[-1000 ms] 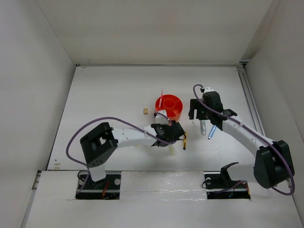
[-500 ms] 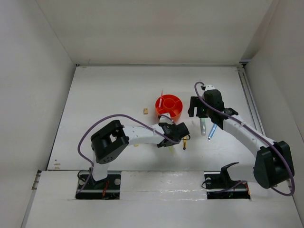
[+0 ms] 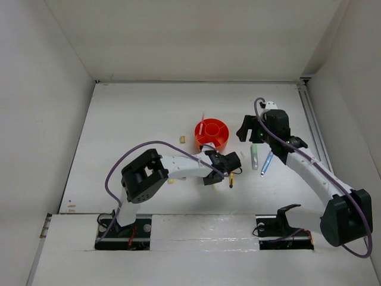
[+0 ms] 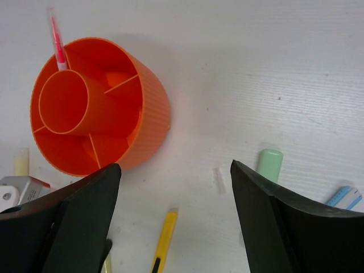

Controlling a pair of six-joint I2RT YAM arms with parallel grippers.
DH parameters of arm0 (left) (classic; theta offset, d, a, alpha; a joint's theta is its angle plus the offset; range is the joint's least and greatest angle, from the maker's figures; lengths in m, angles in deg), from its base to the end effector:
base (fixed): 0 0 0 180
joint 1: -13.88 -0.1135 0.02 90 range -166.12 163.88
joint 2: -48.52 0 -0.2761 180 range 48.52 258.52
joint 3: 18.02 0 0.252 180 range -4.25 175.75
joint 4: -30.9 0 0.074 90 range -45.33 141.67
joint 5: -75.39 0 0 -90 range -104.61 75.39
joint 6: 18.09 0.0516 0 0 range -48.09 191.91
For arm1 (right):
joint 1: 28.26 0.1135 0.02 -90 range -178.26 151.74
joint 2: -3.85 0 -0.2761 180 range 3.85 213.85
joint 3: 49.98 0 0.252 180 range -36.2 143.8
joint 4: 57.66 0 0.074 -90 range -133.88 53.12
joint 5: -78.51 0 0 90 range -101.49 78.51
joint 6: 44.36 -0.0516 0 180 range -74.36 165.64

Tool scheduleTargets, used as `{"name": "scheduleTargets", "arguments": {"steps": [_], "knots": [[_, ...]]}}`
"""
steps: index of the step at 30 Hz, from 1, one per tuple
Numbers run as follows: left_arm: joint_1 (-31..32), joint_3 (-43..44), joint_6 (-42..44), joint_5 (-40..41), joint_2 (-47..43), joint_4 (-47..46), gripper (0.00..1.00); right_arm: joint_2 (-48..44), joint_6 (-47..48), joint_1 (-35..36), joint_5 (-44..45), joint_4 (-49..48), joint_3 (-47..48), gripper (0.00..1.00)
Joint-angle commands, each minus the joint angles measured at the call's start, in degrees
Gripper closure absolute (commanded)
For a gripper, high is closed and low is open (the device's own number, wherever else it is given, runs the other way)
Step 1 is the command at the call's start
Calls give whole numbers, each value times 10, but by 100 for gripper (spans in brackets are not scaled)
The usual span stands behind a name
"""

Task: Sort the stationery into containers
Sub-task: Pick up the pen from the center of the board.

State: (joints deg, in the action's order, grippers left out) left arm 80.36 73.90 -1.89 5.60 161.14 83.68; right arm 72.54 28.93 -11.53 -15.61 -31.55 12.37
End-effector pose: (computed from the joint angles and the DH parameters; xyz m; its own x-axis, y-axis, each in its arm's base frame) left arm 0.1747 -0.3567 0.1619 -0.8954 -0.2009 -0.3974 -0.1383 0.9738 -0.1807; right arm 0.2632 0.0830 0.2756 -0.5914 0.1217 -0.7971 -0.1829 0.9426 0.2796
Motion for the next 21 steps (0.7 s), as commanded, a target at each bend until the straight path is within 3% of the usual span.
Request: {"name": "scheduleTargets", "arguments": {"steps": [1, 4, 10, 16, 21], "knots": [[3, -28, -32, -71, 52, 23, 85, -14, -3, -25, -37, -33, 1, 17], [3, -34, -32, -85, 63, 10, 99, -20, 8, -41, -56, -33, -5, 17], [3, -57, -37, -63, 37, 22, 100, -19, 8, -46, -62, -33, -21, 18], [41, -106, -57, 4, -70, 38, 100, 16, 20, -37, -68, -38, -26, 21], [85, -159, -25, 55, -160, -8, 100, 84, 34, -2, -7, -18, 3, 25]]}}
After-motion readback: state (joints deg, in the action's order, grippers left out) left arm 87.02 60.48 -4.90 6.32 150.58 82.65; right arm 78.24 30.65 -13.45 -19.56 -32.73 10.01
